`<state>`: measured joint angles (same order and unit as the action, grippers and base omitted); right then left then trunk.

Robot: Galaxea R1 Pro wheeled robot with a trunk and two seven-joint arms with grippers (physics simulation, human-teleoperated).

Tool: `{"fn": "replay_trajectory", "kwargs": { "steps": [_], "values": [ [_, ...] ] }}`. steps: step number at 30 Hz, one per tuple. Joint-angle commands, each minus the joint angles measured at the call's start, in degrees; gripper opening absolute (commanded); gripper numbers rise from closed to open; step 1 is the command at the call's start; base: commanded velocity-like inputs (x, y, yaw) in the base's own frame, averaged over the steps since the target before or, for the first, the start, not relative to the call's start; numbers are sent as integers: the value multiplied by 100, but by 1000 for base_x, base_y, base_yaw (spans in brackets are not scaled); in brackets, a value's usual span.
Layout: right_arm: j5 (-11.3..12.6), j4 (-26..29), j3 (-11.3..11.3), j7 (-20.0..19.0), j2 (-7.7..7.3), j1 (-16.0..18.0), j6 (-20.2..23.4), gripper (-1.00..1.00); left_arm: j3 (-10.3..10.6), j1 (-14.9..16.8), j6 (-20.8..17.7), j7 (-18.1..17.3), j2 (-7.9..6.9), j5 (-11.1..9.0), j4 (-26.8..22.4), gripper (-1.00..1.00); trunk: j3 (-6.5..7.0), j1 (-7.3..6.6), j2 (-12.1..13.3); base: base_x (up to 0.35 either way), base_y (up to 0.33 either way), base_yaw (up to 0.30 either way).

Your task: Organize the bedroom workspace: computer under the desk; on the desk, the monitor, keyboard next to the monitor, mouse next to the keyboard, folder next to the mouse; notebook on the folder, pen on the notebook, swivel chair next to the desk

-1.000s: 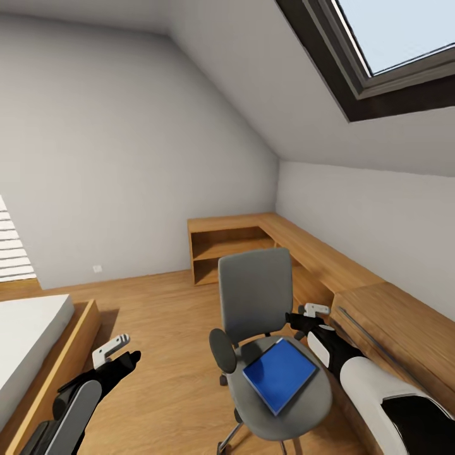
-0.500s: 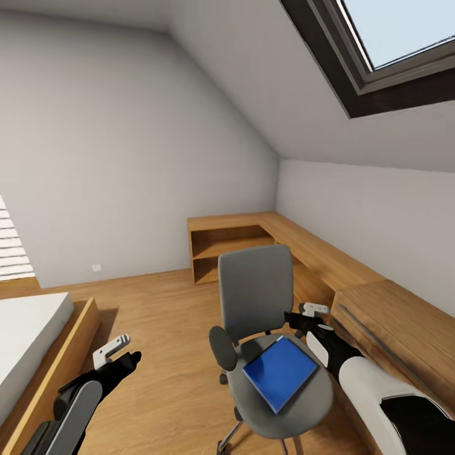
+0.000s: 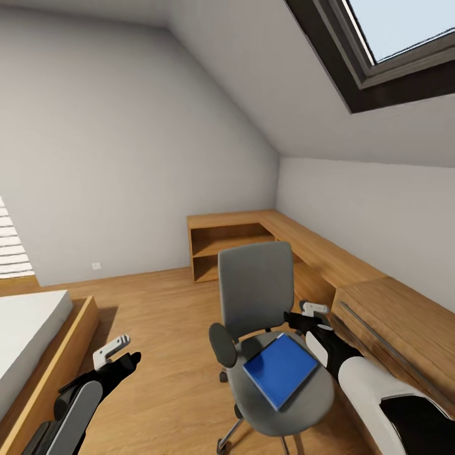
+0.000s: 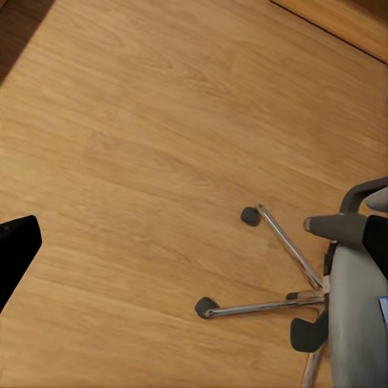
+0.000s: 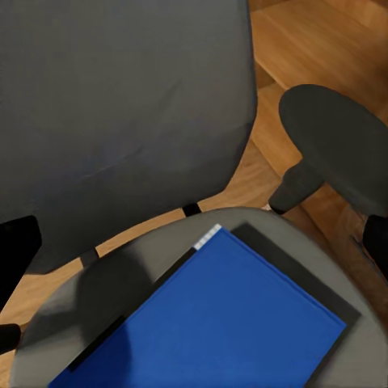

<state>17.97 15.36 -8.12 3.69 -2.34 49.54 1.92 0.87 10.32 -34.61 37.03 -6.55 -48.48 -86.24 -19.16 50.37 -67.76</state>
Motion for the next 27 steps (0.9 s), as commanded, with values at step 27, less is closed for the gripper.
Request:
{"fn": "replay_trajectory", "kwargs": {
  "steps": [27],
  "values": [
    [49, 10, -45, 36, -12, 3, 1, 100, 9, 5, -2, 58, -5, -63, -7, 100, -687, 594, -1089, 0, 0, 1]
  ]
}}
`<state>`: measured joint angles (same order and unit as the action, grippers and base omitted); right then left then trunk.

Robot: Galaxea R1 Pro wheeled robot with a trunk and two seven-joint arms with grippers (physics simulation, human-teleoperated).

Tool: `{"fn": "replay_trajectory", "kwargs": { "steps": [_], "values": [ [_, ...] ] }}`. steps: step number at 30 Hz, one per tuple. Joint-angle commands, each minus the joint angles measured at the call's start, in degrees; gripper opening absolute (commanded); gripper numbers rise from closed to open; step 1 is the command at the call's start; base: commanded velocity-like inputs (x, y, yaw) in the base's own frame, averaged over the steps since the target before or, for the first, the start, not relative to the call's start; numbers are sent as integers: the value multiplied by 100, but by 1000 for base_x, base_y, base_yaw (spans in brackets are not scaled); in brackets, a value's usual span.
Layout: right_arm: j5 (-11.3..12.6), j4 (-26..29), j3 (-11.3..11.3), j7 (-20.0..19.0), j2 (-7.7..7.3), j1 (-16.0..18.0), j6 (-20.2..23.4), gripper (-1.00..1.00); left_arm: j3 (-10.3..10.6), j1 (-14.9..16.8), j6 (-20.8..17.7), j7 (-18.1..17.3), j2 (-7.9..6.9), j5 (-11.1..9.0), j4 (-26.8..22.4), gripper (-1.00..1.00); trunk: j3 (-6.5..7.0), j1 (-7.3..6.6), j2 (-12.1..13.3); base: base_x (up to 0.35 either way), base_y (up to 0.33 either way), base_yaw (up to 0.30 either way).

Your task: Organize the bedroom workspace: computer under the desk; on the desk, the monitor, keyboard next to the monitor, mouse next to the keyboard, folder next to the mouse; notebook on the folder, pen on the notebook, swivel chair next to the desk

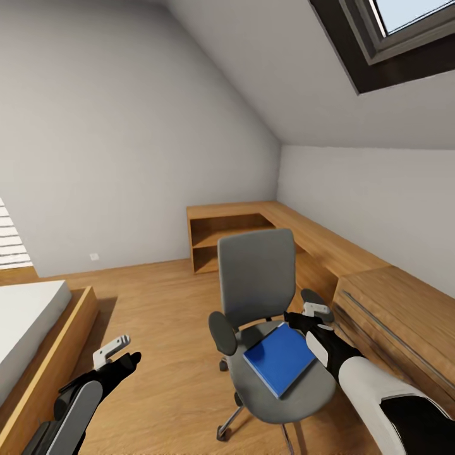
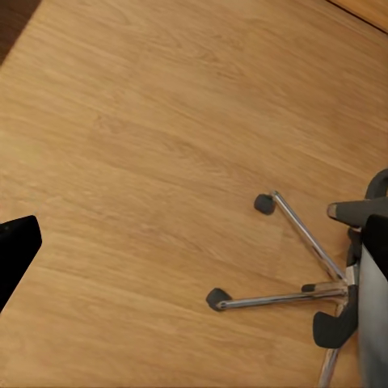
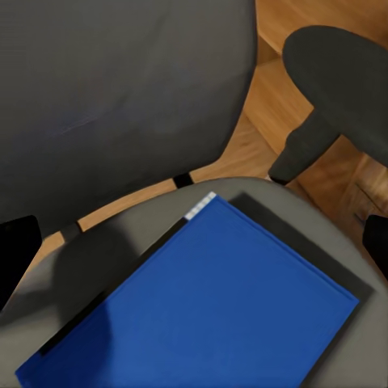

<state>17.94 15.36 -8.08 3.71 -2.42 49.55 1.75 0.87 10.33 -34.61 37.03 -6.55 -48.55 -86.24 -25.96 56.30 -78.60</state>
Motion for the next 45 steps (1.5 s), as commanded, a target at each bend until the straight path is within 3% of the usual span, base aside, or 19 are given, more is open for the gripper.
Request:
{"fn": "replay_trajectory", "kwargs": {
  "steps": [1, 20, 31, 40, 45],
  "values": [
    [52, 10, -47, 34, -4, 2, 18, 100, 9, 5, -2, 58, -5, -60, -7, 100, -25, 23, -45, 0, 0, 0],
    [43, -3, -45, 34, -13, 2, 18, 100, 27, 4, 7, 71, 72, -32, -7, 100, -367, 440, -807, 0, 0, 0],
    [37, -6, -45, 34, -15, 2, 18, 100, 19, 4, 10, 65, 74, -48, -7, 100, -564, 681, -1249, 236, 191, 0],
    [26, -38, -52, 27, -38, -2, -3, 100, 19, 4, 72, 84, 75, -17, -7, 100, -726, 879, -1610, 34, 28, 0],
    [-12, -63, -78, 35, -44, -14, -585, 100, 20, 5, 72, 77, 75, -8, -7, 100, -816, 989, -1810, 0, 0, 0]
  ]
}}
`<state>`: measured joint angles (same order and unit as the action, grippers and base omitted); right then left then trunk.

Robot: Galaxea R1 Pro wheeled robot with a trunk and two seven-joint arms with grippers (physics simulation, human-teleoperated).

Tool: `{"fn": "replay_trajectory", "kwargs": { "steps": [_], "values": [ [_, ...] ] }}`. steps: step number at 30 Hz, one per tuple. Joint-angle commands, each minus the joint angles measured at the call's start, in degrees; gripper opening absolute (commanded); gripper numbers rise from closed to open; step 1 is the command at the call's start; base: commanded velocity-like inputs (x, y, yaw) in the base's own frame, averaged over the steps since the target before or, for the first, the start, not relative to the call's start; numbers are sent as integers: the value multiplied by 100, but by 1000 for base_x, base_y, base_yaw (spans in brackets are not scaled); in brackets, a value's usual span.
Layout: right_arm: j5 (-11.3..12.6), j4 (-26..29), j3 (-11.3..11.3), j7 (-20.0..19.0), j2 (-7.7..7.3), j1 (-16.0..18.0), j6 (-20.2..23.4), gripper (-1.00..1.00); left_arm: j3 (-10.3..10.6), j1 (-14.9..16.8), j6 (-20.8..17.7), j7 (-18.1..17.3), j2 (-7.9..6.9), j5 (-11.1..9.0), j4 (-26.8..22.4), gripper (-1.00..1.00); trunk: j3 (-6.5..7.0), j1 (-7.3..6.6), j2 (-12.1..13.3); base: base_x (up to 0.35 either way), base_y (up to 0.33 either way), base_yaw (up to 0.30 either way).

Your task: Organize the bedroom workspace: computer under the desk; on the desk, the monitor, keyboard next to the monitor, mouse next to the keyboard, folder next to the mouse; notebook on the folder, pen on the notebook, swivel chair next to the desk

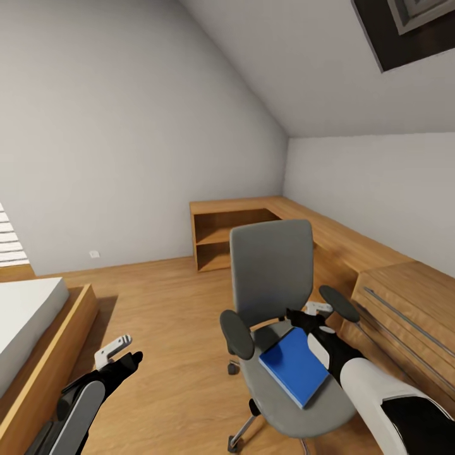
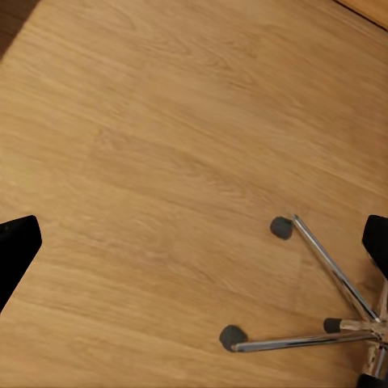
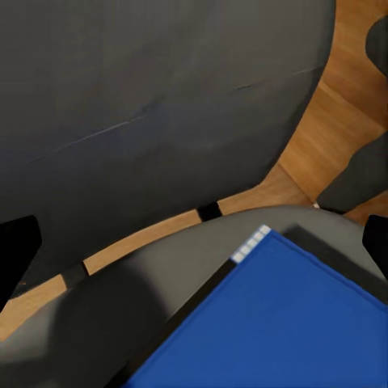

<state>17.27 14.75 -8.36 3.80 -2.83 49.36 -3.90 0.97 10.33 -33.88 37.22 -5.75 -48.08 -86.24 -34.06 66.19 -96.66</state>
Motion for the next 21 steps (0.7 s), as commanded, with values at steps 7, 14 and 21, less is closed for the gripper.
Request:
{"fn": "replay_trajectory", "kwargs": {
  "steps": [7, 14, 21],
  "values": [
    [52, -187, -68, 148, 5, 3, -98, 100, 17, 3, -3, 58, -5, -71, -7, 100, -132, 154, -285, 0, 0, 0],
    [50, -299, -79, 533, 10, 3, -677, 100, 17, 3, -4, 64, -5, -85, -7, 100, -258, 308, -566, 0, 0, 0],
    [49, -492, -94, 705, 25, 3, -894, 100, 17, 4, -4, 81, -5, -87, 0, 100, -383, 461, -847, 0, 0, 0]
  ]
}}
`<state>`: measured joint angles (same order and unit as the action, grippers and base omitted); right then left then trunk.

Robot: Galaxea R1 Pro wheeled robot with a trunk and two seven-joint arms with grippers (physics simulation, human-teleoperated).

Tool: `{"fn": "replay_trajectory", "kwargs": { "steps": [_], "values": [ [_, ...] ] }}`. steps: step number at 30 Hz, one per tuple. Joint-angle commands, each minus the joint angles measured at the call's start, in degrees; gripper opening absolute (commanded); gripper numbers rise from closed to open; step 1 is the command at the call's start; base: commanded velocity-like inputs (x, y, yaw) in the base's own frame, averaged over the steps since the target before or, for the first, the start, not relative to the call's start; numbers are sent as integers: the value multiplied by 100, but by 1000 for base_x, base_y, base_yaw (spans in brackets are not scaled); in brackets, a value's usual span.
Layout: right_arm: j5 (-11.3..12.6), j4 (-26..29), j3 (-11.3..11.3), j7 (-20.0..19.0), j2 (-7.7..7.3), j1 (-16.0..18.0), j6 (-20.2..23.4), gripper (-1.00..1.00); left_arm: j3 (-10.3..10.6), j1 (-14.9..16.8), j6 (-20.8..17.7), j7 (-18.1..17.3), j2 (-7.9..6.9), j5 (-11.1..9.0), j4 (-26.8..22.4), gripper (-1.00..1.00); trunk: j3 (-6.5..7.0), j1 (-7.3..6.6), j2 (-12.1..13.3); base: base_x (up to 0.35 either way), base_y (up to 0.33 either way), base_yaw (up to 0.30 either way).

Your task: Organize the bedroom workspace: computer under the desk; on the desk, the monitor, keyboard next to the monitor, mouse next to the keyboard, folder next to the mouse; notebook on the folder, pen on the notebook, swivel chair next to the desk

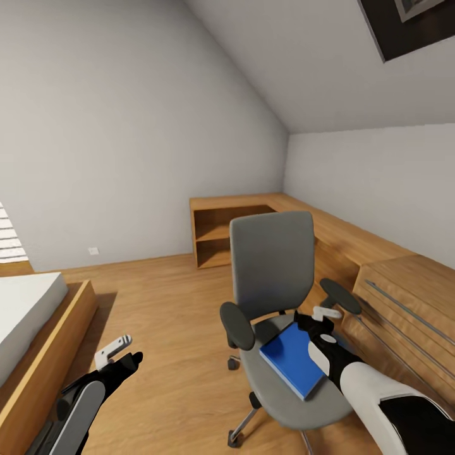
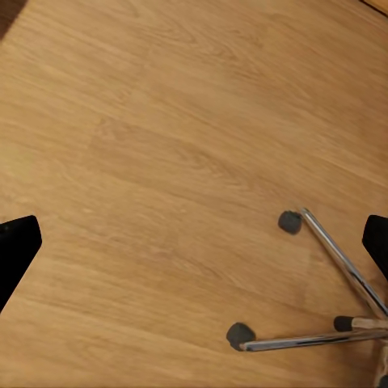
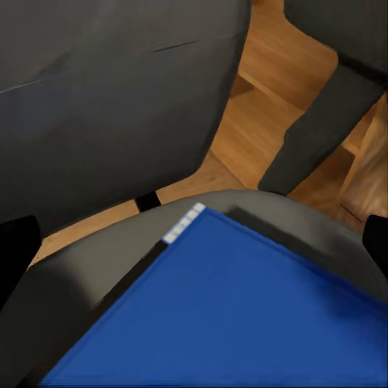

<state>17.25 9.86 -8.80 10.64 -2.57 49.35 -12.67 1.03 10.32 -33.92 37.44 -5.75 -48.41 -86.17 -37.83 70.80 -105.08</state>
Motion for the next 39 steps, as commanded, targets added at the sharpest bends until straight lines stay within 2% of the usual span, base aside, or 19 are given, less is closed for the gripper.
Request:
{"fn": "replay_trajectory", "kwargs": {
  "steps": [1, 11, 19, 23, 25, 28, 33, 39],
  "values": [
    [51, -8, -51, 24, -1, 4, -21, 100, 11, 3, 0, 59, -5, -54, -7, 100, -24, 22, -45, 0, 0, 0],
    [51, -36, -45, 34, -4, 4, -32, 100, 27, 4, 0, 61, -5, -54, -5, 100, -204, 242, -446, 0, 0, 0],
    [34, -42, -48, 65, 2, 4, 6, 100, 29, 3, 3, 27, -5, -51, -5, 100, -204, 242, -446, 0, 0, 0],
    [-25, -49, -50, 255, 2, 4, 174, 100, 29, 4, 7, 21, -10, -47, -5, 100, -204, 242, -446, 0, 0, 0],
    [-143, -32, -51, 436, 2, 4, 525, 100, 30, 3, 10, 15, -11, -19, -5, 100, -204, 242, -446, 33, 0, 0],
    [-214, -30, -51, 486, 2, 4, 660, 100, 32, 3, 9, 11, -8, 25, -5, 100, -204, 242, -446, 152, 0, 0],
    [-287, -35, -57, 509, 8, 4, 736, 100, 35, 5, 9, 9, -11, 51, -5, 100, -204, 242, -446, 207, 0, 0],
    [-501, -44, -54, 517, 15, 4, 772, 100, 37, 3, 8, 9, -14, 56, -5, 100, -204, 242, -446, 45, 0, 0]
  ]
}}
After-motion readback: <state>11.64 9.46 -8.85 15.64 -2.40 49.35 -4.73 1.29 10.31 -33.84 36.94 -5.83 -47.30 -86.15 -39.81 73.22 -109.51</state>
